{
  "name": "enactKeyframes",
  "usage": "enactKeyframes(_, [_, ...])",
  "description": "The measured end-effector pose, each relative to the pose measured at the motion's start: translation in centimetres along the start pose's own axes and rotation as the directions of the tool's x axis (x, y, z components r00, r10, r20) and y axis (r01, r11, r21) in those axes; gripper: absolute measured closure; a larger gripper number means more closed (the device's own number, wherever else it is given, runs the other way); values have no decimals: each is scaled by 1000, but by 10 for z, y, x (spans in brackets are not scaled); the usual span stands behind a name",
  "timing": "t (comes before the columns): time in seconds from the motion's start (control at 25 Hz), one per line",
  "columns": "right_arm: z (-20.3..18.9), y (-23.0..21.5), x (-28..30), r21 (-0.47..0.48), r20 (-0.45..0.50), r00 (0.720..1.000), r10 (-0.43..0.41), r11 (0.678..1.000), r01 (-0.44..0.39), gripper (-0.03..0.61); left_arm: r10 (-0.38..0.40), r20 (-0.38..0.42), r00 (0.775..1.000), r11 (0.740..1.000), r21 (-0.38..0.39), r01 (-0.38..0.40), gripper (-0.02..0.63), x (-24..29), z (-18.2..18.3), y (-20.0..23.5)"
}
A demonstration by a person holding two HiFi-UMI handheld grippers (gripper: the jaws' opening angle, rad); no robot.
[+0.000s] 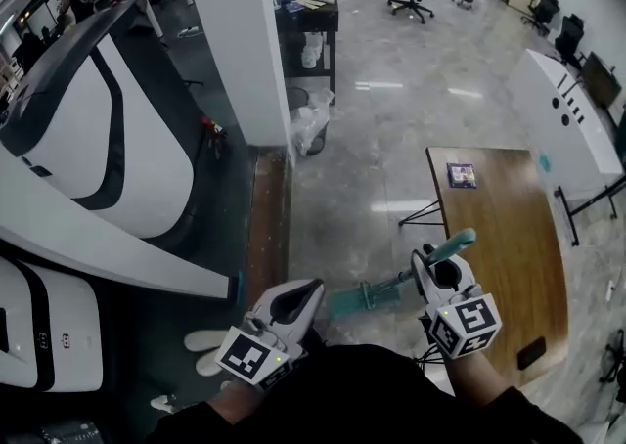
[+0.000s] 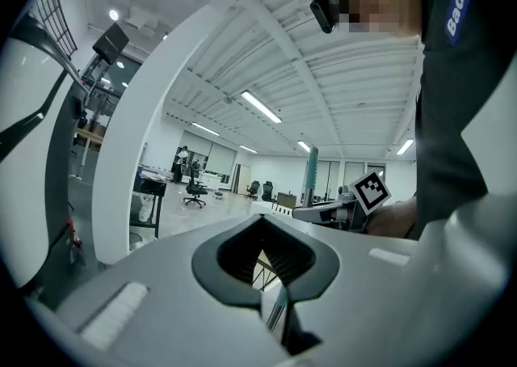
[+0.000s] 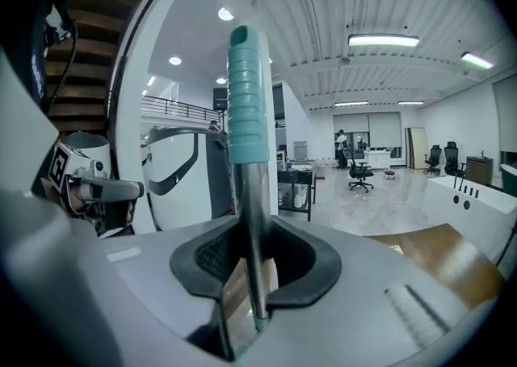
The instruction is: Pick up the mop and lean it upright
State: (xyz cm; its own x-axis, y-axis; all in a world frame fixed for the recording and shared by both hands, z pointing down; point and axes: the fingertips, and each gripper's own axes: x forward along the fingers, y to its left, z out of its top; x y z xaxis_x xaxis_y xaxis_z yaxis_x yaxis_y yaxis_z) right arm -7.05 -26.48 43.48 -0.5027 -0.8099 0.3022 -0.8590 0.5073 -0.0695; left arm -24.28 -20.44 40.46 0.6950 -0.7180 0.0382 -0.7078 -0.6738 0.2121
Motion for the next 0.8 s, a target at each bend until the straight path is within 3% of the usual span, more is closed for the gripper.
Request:
enactKeyframes(0.16, [26,-7,42,16,34,997,-62,998,62,483,-29,11,1000,1000,-10,30,594,13,14,45])
enactKeyframes(0.36, [51,-9,89,26,58,997,-54,998,52,485,-45,-2,999,999,-15,45,594,32,18,77])
enactKeyframes(0.56, [66,-13,149,25,67,998,20,999,-21,485,0,-18,1000,1000,-9,0,594,60,20,117])
enactKeyframes(0.8, [84,-20,219,4,37,985,171,985,-171,483,123,-6,992,992,32,-123,594,108,48,166])
